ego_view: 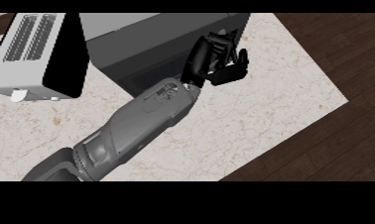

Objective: Pick up the milk, place it into the microwave and close the microwave

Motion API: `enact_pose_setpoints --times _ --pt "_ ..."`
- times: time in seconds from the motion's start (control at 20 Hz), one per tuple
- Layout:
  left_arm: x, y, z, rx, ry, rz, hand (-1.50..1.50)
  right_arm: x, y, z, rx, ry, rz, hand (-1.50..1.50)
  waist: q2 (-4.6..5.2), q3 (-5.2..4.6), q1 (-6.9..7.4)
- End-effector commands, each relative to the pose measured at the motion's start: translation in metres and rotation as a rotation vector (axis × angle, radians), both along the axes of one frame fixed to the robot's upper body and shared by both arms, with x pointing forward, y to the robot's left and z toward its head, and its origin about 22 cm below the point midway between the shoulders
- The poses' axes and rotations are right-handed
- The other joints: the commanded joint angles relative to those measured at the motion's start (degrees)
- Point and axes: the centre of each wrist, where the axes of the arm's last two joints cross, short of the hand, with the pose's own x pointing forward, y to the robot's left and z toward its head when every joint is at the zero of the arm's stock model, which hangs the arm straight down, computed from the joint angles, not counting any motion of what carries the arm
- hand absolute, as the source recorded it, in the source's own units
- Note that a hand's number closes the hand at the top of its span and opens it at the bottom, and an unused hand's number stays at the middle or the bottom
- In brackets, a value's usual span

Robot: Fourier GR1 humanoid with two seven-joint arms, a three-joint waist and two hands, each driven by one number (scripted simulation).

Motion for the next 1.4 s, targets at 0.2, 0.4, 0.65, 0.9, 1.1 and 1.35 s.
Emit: enact_pose_setpoints --times 0.2,0.4,0.65,0.9,1.1,1.35 --pt "0.0 -0.028 0.018 0.028 -0.047 -0.054 1.5 0.004 -0.006 0.007 0.007 0.008 0.01 -1.5 0.77 0.38 -1.56" --pt "0.0 -0.027 0.018 0.027 -0.046 -0.039 1.5 0.005 -0.005 0.01 0.019 0.001 0.026 -1.5 0.75 0.35 -1.22" --pt "0.011 -0.006 0.002 -0.052 0.087 0.232 1.5 0.004 -0.012 0.017 0.005 0.001 0.013 -1.5 0.47 0.16 0.47" --pt "0.016 -0.001 -0.005 -0.035 0.116 0.277 1.5 0.001 -0.021 0.022 0.028 -0.006 -0.027 -1.5 0.33 0.16 2.62" --pt "0.02 0.012 -0.015 -0.003 0.138 0.254 1.5 -0.002 -0.03 0.03 0.042 -0.033 -0.066 -1.5 0.41 0.09 4.36" --pt "0.027 0.034 -0.024 0.057 0.146 0.243 1.5 -0.007 -0.035 0.037 0.033 -0.044 -0.094 -1.5 0.77 -0.05 6.57"
